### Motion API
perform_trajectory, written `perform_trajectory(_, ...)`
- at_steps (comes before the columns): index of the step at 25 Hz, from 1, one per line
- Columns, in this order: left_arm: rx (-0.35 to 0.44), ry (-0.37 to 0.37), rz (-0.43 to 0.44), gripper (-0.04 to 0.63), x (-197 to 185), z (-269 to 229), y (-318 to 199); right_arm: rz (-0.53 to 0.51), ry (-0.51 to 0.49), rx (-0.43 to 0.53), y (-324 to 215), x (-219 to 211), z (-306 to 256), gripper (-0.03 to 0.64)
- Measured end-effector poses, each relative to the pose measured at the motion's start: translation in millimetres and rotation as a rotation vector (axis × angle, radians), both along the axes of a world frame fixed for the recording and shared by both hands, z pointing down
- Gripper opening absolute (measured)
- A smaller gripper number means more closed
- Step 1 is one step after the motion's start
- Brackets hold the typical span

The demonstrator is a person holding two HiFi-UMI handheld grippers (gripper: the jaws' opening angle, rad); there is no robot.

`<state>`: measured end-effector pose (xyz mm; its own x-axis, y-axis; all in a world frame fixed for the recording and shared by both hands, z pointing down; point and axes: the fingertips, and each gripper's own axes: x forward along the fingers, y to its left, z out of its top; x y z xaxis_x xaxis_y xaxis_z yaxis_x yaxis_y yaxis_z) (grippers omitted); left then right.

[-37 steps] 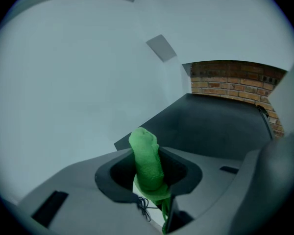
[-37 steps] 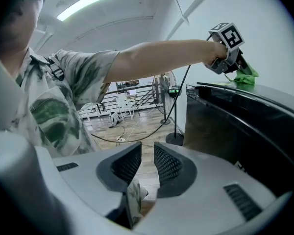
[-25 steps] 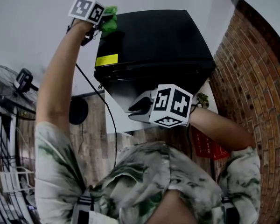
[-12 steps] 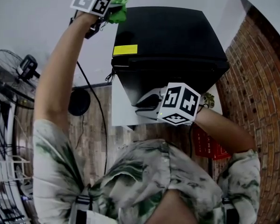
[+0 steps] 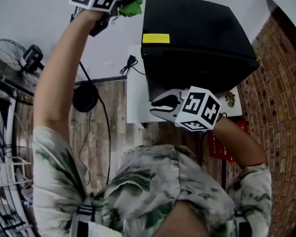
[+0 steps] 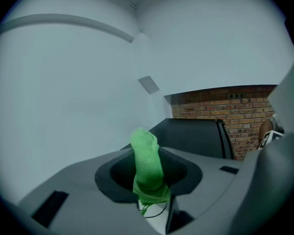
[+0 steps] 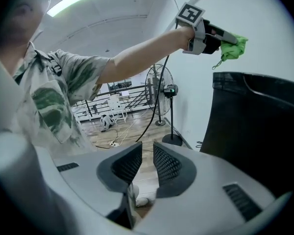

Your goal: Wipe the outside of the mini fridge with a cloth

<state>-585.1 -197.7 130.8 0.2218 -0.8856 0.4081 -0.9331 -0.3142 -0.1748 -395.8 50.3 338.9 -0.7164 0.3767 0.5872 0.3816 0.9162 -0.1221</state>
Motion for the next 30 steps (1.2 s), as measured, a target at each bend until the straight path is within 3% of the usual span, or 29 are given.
perform_trajectory(10, 0.016, 0.034, 0.000, 0.135, -10.1, 29.2, 37.7, 0.000, 0.021, 0.017, 7.5, 3.7, 19.5, 0.091)
perform_trajectory(18, 0.013, 0.117, 0.013, 0.135, -1.8, 64.3, 66.0, -0.004, -0.023, 0.047, 13.4, -1.9, 12.0, 0.091)
perform_trajectory(23, 0.016, 0.161, 0.077, 0.135, -4.9, 95.8, 72.0, 0.038, -0.011, 0.068, 17.4, -26.0, 21.5, 0.091)
perform_trajectory(30, 0.023, 0.157, 0.232, 0.135, 20.7, 131.9, 69.1, 0.197, -0.001, 0.044, 13.4, -69.0, 30.7, 0.091)
